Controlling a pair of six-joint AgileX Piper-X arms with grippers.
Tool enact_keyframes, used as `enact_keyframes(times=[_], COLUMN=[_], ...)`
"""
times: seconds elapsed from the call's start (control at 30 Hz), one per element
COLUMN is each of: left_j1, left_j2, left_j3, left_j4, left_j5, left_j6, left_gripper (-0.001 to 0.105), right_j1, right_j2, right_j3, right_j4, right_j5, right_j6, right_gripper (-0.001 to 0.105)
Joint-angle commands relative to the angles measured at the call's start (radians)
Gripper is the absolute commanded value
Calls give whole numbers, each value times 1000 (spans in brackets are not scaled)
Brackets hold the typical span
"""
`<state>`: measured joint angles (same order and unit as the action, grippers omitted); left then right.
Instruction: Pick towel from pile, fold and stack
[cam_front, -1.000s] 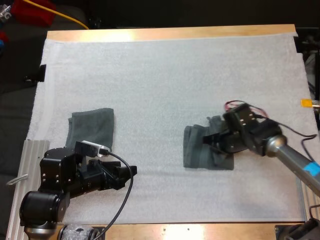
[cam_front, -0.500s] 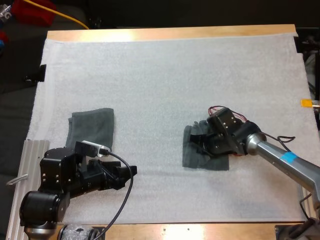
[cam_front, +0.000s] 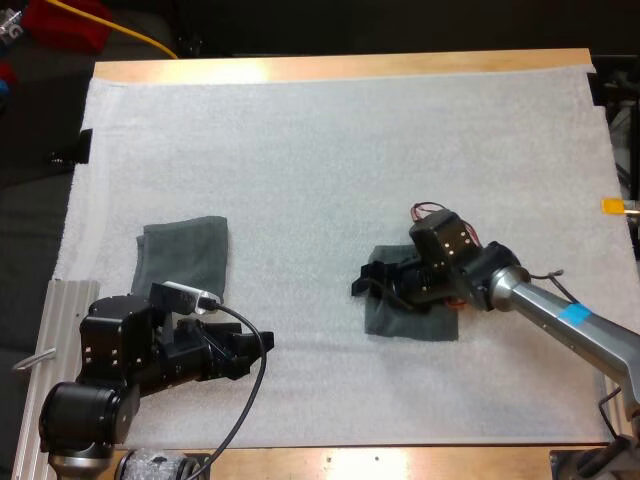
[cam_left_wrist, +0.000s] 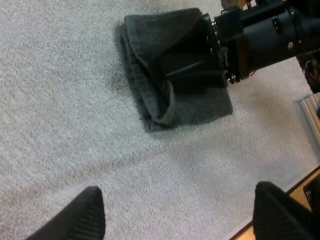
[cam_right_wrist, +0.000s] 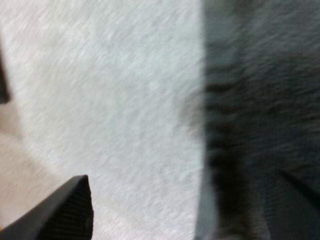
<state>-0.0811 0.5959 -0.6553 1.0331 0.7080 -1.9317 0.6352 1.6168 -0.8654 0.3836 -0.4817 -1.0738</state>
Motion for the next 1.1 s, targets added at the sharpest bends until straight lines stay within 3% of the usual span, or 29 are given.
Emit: enact_keyframes(times=[0.0,0.57,0.8,1.07], left_j1=[-3,-3,-3,-3], left_j2=[-4,-4,-4,-4], left_j3=[-5,-5,-5,-5], left_j4=[-7,-7,-7,-7], left_j5=[8,8,8,8], left_j6=[2,2,2,4], left_gripper=[61,61,61,61], right_j1=[16,69,69,69], right_j2=[-4,-18,-122,-267], right_j3=[-8,-8,-8,-8], right_j4=[-14,-12,100,228], right_j5=[-18,14,155,233], right_j6=[1,23,-20,-92], right_gripper=[70,70,70,70])
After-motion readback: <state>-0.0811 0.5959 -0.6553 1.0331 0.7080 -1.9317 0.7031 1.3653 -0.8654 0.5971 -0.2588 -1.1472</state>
